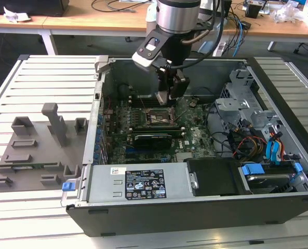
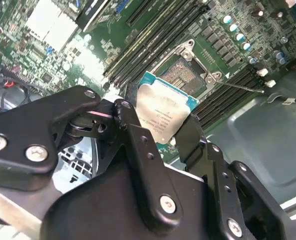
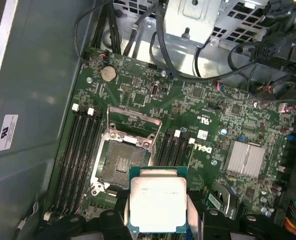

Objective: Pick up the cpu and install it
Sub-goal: 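Place the cpu into insertion slot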

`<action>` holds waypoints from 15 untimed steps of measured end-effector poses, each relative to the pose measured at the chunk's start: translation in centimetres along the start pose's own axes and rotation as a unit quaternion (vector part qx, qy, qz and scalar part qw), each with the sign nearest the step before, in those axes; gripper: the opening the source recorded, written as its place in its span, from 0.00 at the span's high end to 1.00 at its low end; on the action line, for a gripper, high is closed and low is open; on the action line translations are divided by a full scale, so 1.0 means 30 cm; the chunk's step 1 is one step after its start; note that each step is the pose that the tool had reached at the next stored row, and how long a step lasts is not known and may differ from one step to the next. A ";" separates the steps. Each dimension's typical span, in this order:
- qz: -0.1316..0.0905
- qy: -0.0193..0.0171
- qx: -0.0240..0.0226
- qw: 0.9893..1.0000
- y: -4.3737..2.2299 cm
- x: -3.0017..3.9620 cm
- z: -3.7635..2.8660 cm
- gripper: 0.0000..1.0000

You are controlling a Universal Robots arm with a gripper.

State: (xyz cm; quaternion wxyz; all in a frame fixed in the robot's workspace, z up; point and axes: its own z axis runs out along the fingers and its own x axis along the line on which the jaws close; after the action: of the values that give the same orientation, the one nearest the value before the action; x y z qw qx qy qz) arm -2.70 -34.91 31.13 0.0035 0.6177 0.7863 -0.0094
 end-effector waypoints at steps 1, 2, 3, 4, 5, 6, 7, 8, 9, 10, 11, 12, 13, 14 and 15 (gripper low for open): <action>0.005 0.001 0.004 1.000 0.000 0.000 0.001 0.45; 0.014 0.002 0.010 1.000 0.000 0.000 0.001 0.45; 0.024 0.004 0.015 1.000 0.000 0.000 0.002 0.45; 0.029 0.004 0.016 0.999 0.000 0.000 0.002 0.45; 0.035 0.004 0.016 0.999 0.000 0.000 0.002 0.45; 0.045 0.005 0.016 0.999 0.000 0.000 0.003 0.45; 0.057 0.005 0.016 0.998 0.000 0.000 0.003 0.45; 0.064 0.005 0.016 0.998 0.000 0.000 0.003 0.45; 0.068 0.005 0.016 0.998 0.000 0.000 0.003 0.45; 0.073 0.006 0.016 0.997 0.000 0.000 0.003 0.45; 0.085 0.006 0.017 0.996 0.000 0.000 0.003 0.45; 0.089 0.006 0.017 0.996 0.000 0.000 0.004 0.45; 0.090 0.006 0.017 0.996 0.000 0.000 0.004 0.45; 0.090 0.006 0.017 0.996 0.000 0.000 0.004 0.45; 0.090 0.006 0.017 0.996 0.000 0.000 0.004 0.45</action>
State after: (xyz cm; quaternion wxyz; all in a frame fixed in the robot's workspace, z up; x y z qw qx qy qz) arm -2.70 -34.91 31.02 -0.0108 0.6863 0.7270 -0.0183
